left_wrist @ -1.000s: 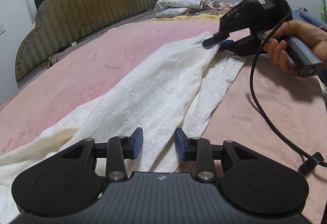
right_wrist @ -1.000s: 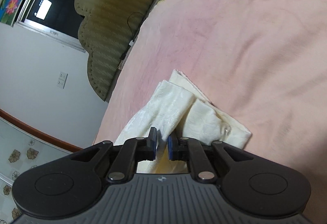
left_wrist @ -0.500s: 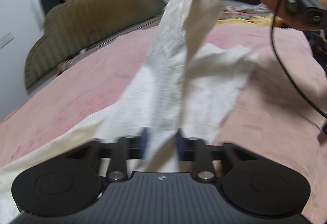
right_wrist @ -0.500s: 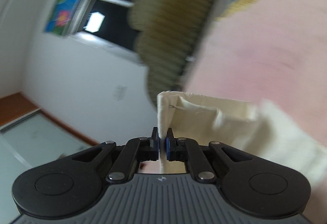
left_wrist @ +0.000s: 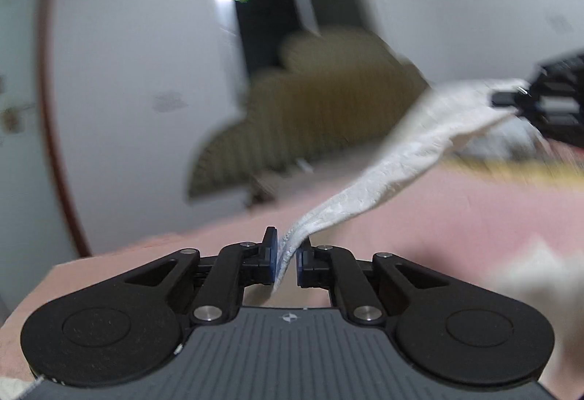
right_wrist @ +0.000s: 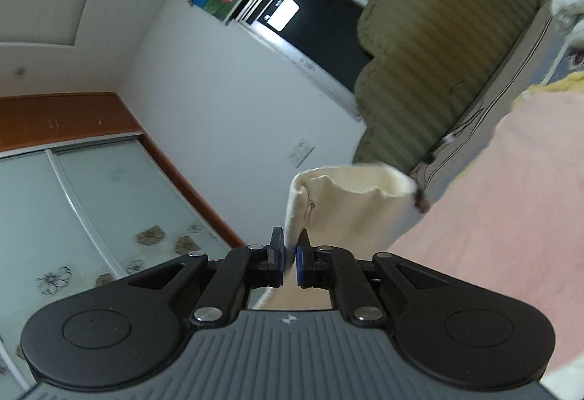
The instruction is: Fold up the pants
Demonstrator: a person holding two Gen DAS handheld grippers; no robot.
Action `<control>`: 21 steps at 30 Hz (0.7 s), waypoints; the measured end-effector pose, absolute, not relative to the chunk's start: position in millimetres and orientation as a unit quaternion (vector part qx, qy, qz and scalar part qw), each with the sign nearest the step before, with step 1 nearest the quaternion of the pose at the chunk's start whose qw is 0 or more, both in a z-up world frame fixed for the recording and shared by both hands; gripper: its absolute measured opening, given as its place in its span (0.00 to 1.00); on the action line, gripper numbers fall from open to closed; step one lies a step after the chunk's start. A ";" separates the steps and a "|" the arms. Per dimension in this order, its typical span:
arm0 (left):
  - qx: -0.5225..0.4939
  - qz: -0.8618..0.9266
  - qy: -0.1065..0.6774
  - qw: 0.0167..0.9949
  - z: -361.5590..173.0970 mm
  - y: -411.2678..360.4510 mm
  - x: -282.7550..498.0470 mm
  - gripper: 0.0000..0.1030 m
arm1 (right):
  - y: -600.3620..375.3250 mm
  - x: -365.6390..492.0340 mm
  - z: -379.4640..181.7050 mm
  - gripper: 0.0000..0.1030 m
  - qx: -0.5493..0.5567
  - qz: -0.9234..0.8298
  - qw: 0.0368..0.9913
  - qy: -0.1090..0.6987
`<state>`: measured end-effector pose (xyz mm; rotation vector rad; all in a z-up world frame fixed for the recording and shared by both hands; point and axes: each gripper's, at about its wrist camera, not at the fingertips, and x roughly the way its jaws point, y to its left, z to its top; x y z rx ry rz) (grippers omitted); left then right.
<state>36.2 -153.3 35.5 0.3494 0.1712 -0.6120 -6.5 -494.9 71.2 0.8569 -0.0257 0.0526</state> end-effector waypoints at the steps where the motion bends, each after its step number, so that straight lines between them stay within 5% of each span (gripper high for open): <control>1: 0.191 -0.328 0.109 0.919 19.8 -161.5 29.0 0.10 | -500.0 -16.5 55.0 0.06 0.435 0.003 0.900 0.007; 8: 0.280 -0.425 0.164 0.845 -59.3 -188.4 -24.7 0.10 | -523.7 -102.8 -52.5 0.06 0.555 -0.129 0.819 0.072; 21: 0.302 -0.450 0.168 0.823 -75.9 -187.0 -23.9 0.11 | -509.4 -128.3 -58.6 0.07 0.473 -0.198 0.847 0.142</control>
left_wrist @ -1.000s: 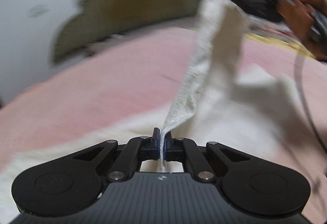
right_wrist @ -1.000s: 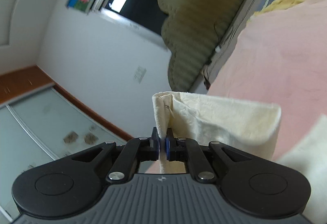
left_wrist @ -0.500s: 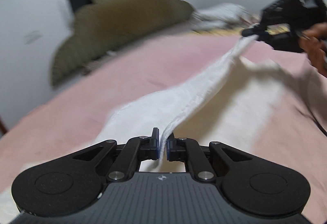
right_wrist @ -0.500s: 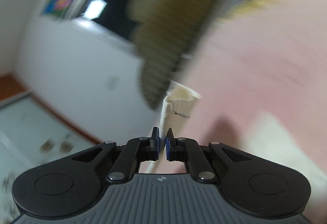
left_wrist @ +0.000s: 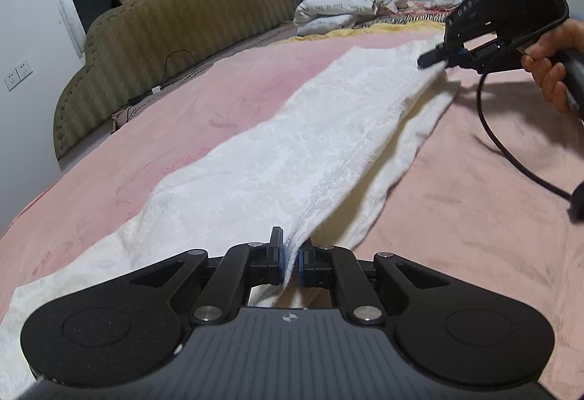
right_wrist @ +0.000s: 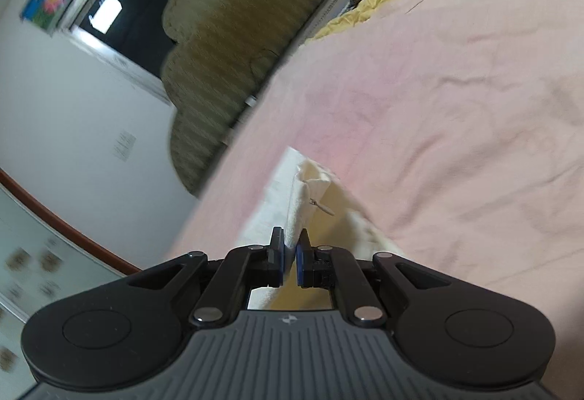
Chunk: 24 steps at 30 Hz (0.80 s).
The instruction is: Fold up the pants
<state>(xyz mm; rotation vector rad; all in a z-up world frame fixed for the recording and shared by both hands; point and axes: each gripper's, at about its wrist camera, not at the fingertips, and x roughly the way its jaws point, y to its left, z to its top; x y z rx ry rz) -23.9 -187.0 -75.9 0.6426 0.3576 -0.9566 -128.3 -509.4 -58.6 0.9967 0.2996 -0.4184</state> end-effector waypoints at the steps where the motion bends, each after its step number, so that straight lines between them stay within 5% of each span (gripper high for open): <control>1: 0.303 -0.450 0.166 0.823 -75.9 -187.0 -24.5 0.11 | -508.0 -129.1 -61.6 0.07 0.465 -0.203 0.848 0.154; 10: 0.320 -0.461 0.156 0.813 -80.3 -181.9 -26.3 0.11 | -501.8 -134.7 -61.9 0.07 0.437 -0.209 0.857 0.175; 17: 0.289 -0.467 0.188 0.815 -66.3 -174.0 -14.9 0.38 | -507.6 -137.7 -55.7 0.09 0.448 -0.211 0.847 0.194; 21: 0.197 -0.501 0.238 0.808 -40.6 -151.8 -0.8 0.56 | -504.5 -153.0 -31.0 0.29 0.387 -0.299 0.856 0.169; 24: 0.134 -0.505 0.237 0.819 -22.4 -133.6 11.7 0.65 | -498.9 -156.4 -9.2 0.32 0.326 -0.356 0.869 0.112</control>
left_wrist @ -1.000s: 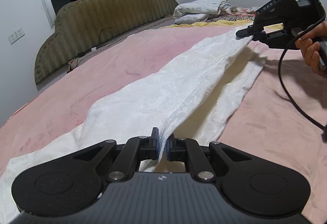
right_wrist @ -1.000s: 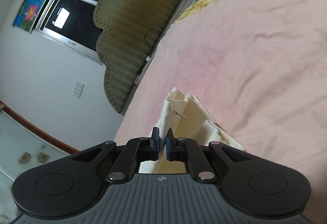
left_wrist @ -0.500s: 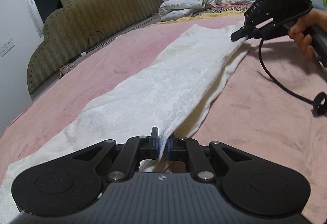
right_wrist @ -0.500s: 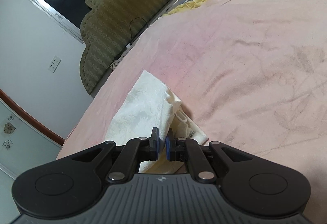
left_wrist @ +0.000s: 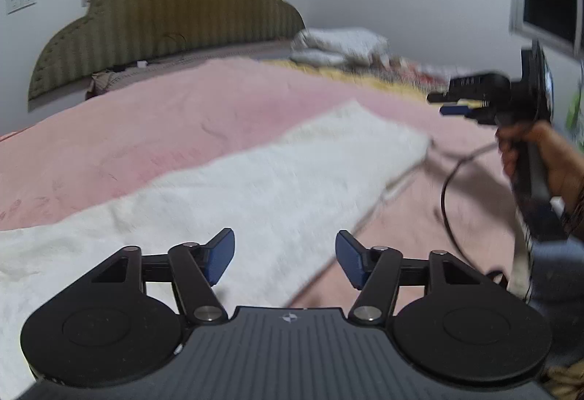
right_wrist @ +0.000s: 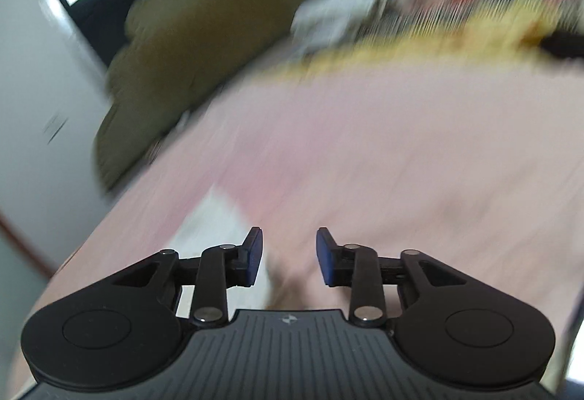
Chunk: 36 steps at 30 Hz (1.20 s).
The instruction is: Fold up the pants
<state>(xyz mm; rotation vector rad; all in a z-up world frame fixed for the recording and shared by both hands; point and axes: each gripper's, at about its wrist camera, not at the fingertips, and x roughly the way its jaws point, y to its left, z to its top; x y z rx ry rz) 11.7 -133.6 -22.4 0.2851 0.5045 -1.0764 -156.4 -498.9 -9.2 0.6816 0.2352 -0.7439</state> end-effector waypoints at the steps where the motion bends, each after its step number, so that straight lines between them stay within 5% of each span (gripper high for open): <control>1: 0.125 -0.489 0.231 0.832 -18.2 -130.5 17.5 0.66 | -498.6 -147.7 -2.8 0.32 0.313 -0.337 0.881 0.108; 5: 0.143 -0.379 0.241 0.882 -23.7 -131.5 47.7 0.66 | -499.3 -77.5 3.1 0.47 0.293 -0.196 0.921 0.165; 12: 0.158 -0.316 0.322 0.878 -57.0 -124.8 72.3 0.68 | -526.7 7.8 -50.5 0.46 0.339 -0.179 0.885 0.264; 15: 0.150 -0.315 0.308 0.885 -47.2 -124.0 69.9 0.67 | -527.9 -3.0 -43.4 0.48 0.364 -0.199 0.880 0.231; 18: 0.123 -0.323 0.294 0.891 -42.1 -128.6 66.1 0.72 | -509.6 -15.8 -31.2 0.72 0.337 -0.185 0.894 0.228; 23: 0.176 -0.339 0.290 0.878 -60.2 -151.8 49.6 0.74 | -496.2 -33.8 -39.9 0.72 0.313 -0.149 0.902 0.258; 29: 0.224 -0.334 0.189 0.896 -53.6 -162.4 15.6 0.78 | -509.6 -52.1 -40.1 0.73 0.366 -0.182 0.889 0.208; 36: 0.208 -0.335 0.220 0.893 -71.7 -164.4 18.4 0.85 | -470.9 -61.2 -43.5 0.73 0.364 -0.055 0.895 0.250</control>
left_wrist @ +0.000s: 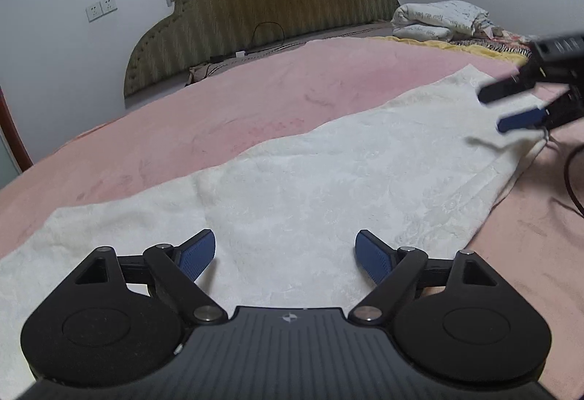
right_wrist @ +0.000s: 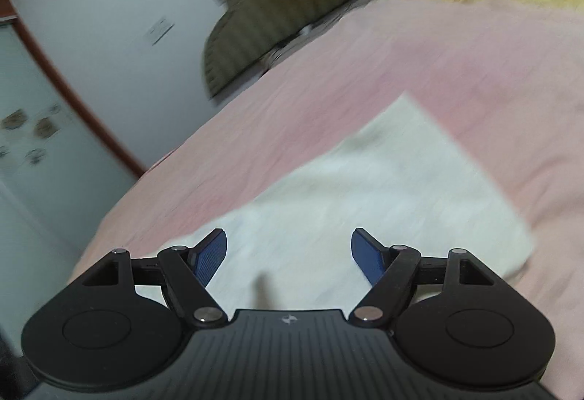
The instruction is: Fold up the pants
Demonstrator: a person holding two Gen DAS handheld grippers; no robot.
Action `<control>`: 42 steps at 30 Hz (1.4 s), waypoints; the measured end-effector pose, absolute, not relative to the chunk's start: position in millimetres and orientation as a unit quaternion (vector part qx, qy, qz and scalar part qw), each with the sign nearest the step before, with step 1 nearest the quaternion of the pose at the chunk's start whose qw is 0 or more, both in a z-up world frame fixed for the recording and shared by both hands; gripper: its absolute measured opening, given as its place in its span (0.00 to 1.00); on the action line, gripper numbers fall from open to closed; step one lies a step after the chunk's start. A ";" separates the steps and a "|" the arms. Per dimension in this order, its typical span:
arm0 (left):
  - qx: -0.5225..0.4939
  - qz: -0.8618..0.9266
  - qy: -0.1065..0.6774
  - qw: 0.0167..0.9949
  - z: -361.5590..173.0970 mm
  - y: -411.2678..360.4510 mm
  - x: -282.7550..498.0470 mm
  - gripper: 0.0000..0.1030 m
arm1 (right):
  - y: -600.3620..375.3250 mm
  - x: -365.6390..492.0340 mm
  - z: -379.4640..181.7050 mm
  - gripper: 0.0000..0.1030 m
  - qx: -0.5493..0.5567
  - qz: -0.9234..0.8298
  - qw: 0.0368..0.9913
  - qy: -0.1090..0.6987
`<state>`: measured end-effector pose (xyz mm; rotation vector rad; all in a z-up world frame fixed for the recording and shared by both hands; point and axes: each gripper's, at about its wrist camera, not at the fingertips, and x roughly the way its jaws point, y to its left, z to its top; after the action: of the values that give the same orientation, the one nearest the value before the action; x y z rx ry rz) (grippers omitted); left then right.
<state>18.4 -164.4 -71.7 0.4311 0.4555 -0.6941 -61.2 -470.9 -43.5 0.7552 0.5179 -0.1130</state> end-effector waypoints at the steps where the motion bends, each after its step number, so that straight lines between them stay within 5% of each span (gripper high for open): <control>1: 0.204 -0.334 0.221 0.893 -71.4 -163.2 19.7 0.86 | -466.9 -65.9 -46.5 0.73 0.356 -0.053 0.896 0.259; 10: 0.140 -0.325 0.283 0.891 -73.7 -150.4 47.3 1.00 | -483.4 -132.0 -36.4 0.73 0.434 -0.124 0.874 0.182; 17: 0.131 -0.321 0.292 0.892 -73.6 -149.4 49.8 1.00 | -486.5 -147.6 -67.0 0.74 0.525 -0.103 0.822 0.194; 33: 0.127 -0.322 0.293 0.891 -74.5 -150.6 49.4 1.00 | -504.0 -78.8 -73.8 0.71 0.466 -0.229 0.849 0.095; 35: 0.126 -0.322 0.294 0.891 -74.8 -150.7 49.6 1.00 | -508.6 -70.3 -75.9 0.56 0.452 -0.244 0.851 0.105; 37: 0.124 -0.322 0.295 0.891 -75.0 -150.8 49.5 1.00 | -518.0 -67.1 -87.3 0.18 0.472 -0.251 0.838 0.113; 42: 0.122 -0.322 0.296 0.891 -75.4 -150.3 50.4 1.00 | -524.7 -74.4 -92.3 0.13 0.487 -0.227 0.838 0.097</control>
<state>50.4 -150.3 -75.4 0.2538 0.6156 -0.6691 -74.4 -524.7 -92.3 1.0296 0.2048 -0.4794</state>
